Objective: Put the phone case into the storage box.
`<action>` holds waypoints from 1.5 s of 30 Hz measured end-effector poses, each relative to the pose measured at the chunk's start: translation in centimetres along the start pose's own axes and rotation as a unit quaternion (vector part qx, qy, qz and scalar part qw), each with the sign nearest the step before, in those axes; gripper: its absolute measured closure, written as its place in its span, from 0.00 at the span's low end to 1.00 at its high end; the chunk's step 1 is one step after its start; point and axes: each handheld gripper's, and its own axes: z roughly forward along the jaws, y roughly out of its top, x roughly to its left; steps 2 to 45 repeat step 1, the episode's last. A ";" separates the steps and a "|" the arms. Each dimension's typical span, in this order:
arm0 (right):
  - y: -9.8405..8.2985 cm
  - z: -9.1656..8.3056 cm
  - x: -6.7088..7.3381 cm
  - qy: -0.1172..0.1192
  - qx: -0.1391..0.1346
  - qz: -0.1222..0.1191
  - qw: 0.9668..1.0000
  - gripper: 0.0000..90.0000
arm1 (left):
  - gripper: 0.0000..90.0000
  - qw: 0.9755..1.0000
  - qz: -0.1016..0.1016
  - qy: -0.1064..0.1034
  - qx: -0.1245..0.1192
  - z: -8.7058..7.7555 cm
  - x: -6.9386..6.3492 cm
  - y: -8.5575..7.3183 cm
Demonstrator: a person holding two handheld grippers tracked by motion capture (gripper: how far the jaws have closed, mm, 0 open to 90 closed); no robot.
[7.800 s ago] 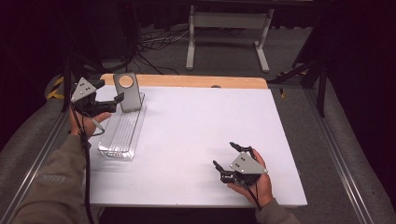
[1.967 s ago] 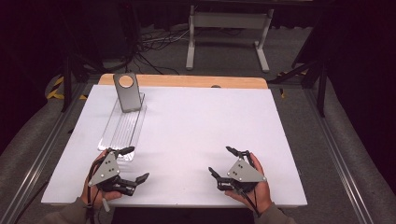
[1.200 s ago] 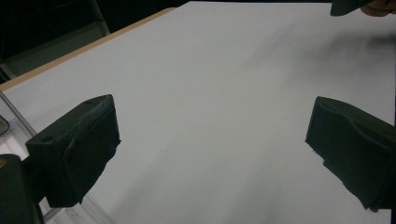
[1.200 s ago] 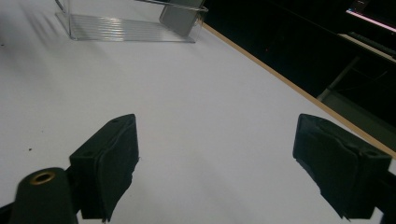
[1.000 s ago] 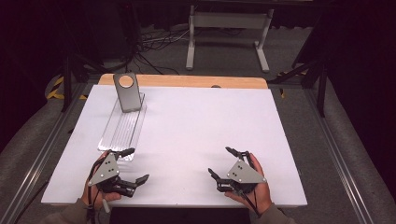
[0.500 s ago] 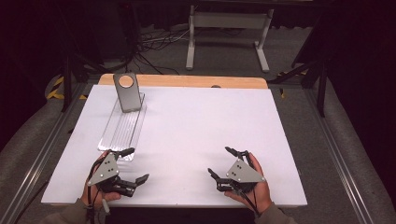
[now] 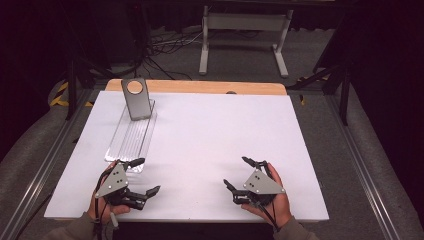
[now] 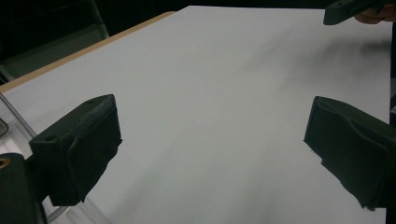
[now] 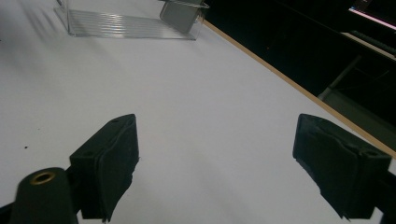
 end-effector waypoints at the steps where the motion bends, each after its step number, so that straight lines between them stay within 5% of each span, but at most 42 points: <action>1: 0.0 0.0 0.0 0.000 0.000 0.000 1.000 0.17 | 0.05 1.000 0.000 0.000 0.000 0.0 0.0 0.0; 45: 0.0 0.0 0.0 0.000 0.000 0.000 1.000 0.17 | 0.05 1.000 0.000 0.000 0.000 0.0 0.0 0.0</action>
